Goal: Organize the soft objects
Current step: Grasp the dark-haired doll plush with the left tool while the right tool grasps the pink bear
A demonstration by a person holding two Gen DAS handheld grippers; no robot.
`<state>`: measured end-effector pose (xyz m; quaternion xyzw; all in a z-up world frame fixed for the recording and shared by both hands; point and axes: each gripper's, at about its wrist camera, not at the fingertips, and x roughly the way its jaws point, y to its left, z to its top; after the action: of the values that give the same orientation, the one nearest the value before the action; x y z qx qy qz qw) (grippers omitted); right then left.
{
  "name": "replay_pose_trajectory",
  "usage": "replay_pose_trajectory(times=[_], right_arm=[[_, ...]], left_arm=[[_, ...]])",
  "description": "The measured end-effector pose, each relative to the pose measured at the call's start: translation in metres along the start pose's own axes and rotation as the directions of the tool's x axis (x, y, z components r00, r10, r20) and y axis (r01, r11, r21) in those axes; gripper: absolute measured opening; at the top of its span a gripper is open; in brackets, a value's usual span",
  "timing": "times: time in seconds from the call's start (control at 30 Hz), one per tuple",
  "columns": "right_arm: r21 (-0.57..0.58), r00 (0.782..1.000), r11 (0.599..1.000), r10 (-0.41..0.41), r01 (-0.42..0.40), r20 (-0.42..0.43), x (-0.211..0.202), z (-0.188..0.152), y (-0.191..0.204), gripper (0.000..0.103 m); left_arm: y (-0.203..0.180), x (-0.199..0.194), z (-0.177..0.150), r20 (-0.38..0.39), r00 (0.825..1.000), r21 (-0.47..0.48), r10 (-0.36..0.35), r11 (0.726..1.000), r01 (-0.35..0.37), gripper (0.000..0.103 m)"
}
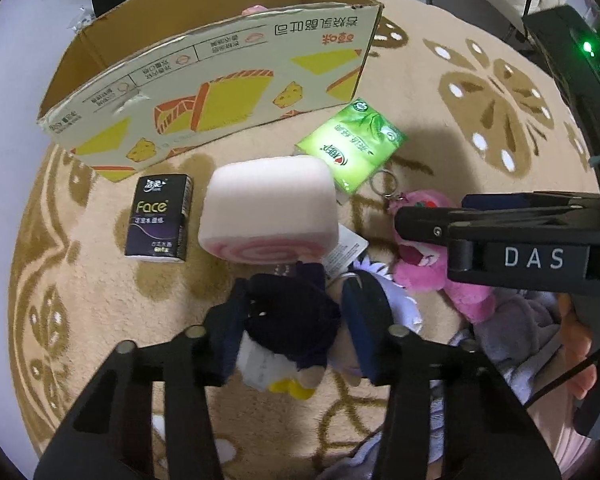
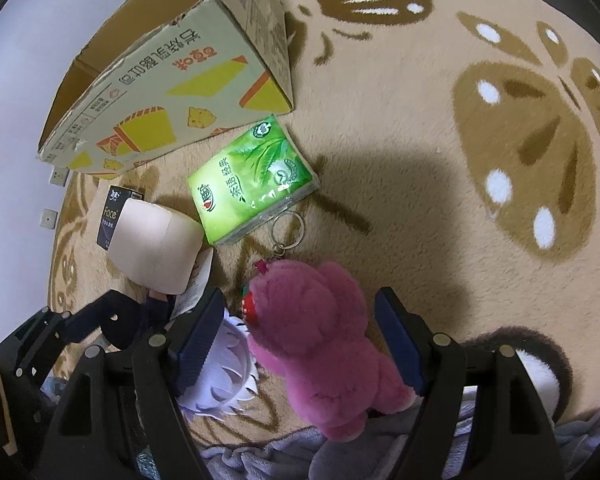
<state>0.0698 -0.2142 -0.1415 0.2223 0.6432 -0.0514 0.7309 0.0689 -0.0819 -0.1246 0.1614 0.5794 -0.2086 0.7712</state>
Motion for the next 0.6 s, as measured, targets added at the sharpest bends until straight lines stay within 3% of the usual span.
replay_pose_trajectory(times=[0.13, 0.27, 0.37, 0.6], right_arm=[[-0.013, 1.0, 1.0, -0.003, 0.003, -0.012, 0.004, 0.0, 0.002, 0.075], [-0.005, 0.999, 1.0, -0.012, 0.011, -0.041, 0.015, 0.0, 0.003, 0.075], [0.006, 0.997, 1.0, -0.013, 0.013, -0.072, 0.025, -0.001, 0.001, 0.065], [-0.011, 0.999, 1.0, 0.019, -0.019, -0.032, 0.019, -0.001, 0.005, 0.061]], left_arm=[[0.001, 0.0, 0.001, 0.001, 1.0, -0.006, -0.005, 1.0, 0.005, 0.04], [0.001, -0.001, 0.001, 0.005, 1.0, -0.006, 0.0, 1.0, 0.0, 0.039], [0.001, -0.006, 0.0, 0.026, 1.0, -0.005, -0.002, 1.0, 0.002, 0.032], [0.001, -0.021, 0.0, 0.088, 0.995, -0.003, -0.035, 0.999, 0.035, 0.02]])
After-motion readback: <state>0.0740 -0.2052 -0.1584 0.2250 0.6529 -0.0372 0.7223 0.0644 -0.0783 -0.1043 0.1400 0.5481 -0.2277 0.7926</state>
